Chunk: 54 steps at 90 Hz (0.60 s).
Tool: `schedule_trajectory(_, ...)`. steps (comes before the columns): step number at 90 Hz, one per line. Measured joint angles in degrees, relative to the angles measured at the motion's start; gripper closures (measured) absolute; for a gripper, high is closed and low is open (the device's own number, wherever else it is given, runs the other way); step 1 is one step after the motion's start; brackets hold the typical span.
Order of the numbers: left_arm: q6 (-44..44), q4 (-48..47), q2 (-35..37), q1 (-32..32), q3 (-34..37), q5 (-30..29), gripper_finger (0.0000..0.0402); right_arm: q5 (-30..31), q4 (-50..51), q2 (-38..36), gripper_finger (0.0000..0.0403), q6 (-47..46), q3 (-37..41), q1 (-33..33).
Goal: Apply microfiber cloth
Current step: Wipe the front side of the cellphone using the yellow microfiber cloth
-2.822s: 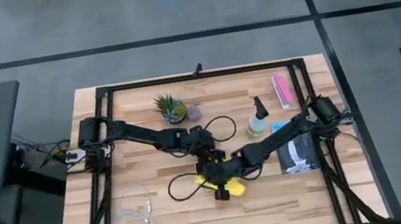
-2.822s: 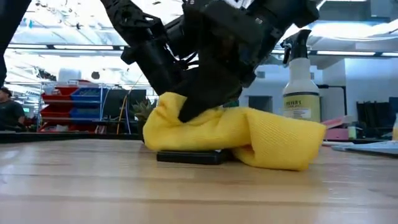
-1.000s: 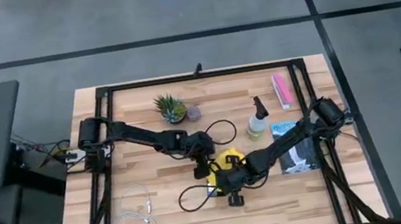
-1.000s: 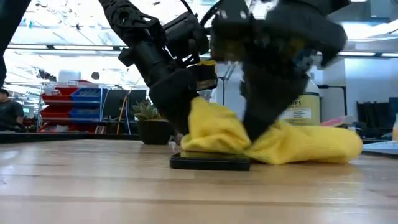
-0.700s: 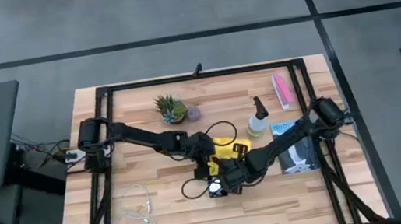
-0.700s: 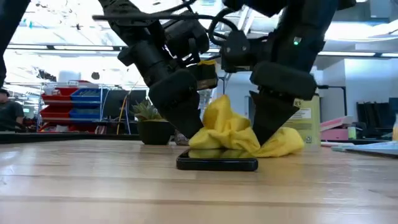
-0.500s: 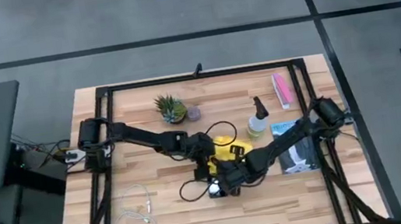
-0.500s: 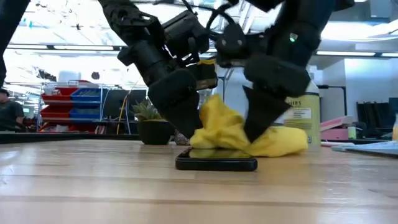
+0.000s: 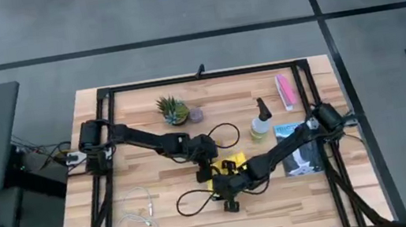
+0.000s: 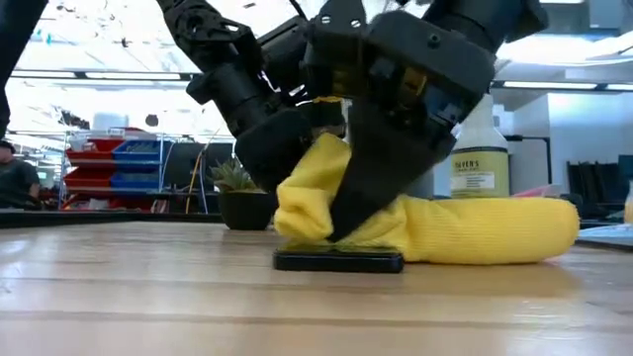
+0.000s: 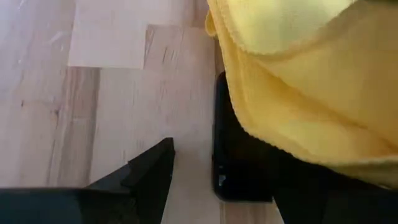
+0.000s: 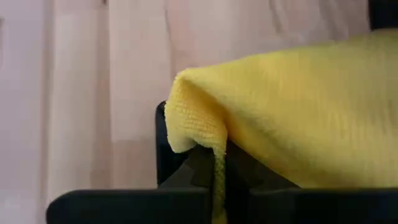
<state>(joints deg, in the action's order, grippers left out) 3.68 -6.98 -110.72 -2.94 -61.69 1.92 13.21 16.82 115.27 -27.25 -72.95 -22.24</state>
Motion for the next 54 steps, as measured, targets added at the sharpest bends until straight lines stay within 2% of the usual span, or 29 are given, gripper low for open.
schedule_trajectory(17, -0.1, -0.03, 0.0, 0.0, 0.0, -0.11, 0.0182, 9.08, 12.38, -2.58, 0.0403, -5.91, 0.11, 0.6)
schedule_trajectory(26, -0.15, 0.02, 0.0, 0.01, 0.0, -0.07, 0.0182, 10.33, 13.61, -2.63, 0.0403, -7.54, 0.16, 0.72)
schedule_trajectory(33, -0.17, 0.03, 0.0, 0.02, 0.0, -0.12, 0.0182, 8.91, 9.84, -2.53, 0.0403, -6.05, 0.17, 0.4)
schedule_trajectory(54, -0.2, 0.38, 0.0, 0.02, 0.02, -0.56, 0.0182, -1.53, -4.48, -1.53, 0.0403, 1.41, 0.11, -0.04)
